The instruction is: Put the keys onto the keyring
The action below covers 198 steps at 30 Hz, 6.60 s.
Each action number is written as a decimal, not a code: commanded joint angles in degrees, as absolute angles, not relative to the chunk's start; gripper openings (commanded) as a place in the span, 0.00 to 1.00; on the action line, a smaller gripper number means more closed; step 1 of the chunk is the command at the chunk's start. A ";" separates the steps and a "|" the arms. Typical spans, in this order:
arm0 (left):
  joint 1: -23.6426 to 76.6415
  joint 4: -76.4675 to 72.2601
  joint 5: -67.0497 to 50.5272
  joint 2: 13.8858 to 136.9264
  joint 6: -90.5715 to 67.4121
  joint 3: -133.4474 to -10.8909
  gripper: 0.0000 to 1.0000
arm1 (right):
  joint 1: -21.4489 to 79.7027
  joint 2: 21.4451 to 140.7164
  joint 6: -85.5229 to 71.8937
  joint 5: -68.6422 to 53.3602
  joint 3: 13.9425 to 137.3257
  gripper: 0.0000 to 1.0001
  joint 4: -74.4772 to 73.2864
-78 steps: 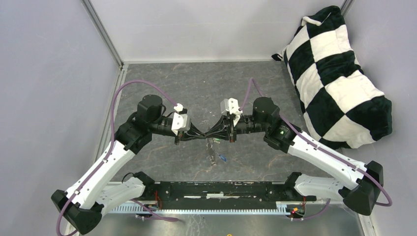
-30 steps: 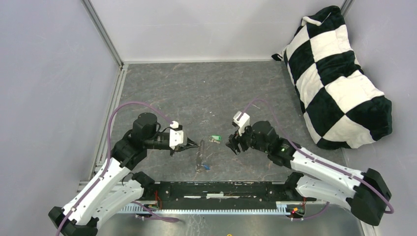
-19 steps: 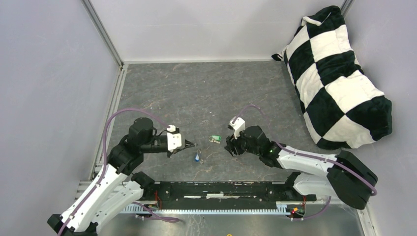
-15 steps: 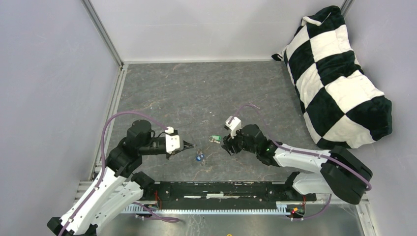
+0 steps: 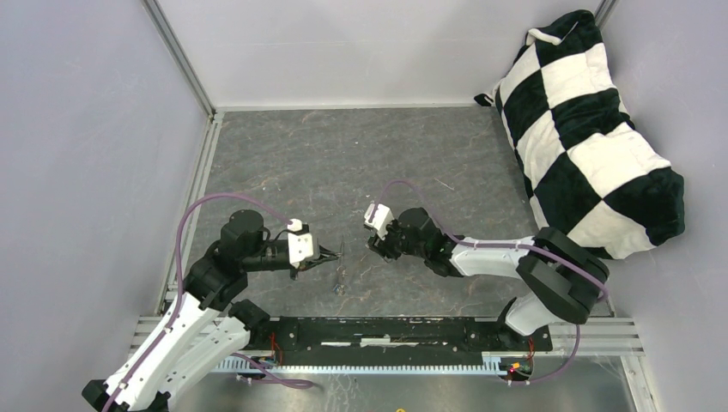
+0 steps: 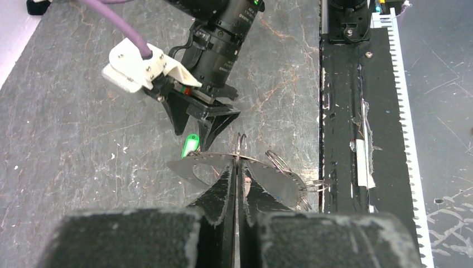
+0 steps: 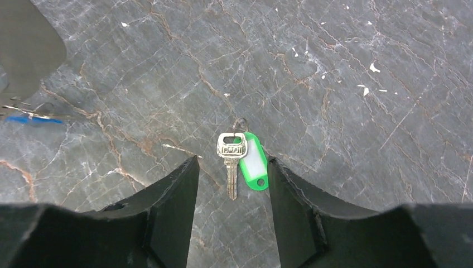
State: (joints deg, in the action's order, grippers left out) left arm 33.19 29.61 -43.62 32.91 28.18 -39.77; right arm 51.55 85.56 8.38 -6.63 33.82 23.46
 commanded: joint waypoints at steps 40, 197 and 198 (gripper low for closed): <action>33.00 25.84 -46.03 31.48 22.70 -40.77 0.02 | 52.00 94.77 10.29 -3.05 40.43 0.33 27.49; 34.98 9.69 -31.52 38.28 22.00 -37.13 0.02 | 62.30 66.88 -14.25 3.50 40.44 0.00 25.31; 35.00 9.67 -31.61 38.19 22.02 -37.05 0.02 | 62.31 66.81 -14.52 3.43 40.28 0.00 25.46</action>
State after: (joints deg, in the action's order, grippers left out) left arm 34.63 13.26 -30.02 39.57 19.77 -36.05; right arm 62.26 68.03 -12.86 2.02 40.88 21.85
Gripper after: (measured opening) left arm 0.034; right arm 0.005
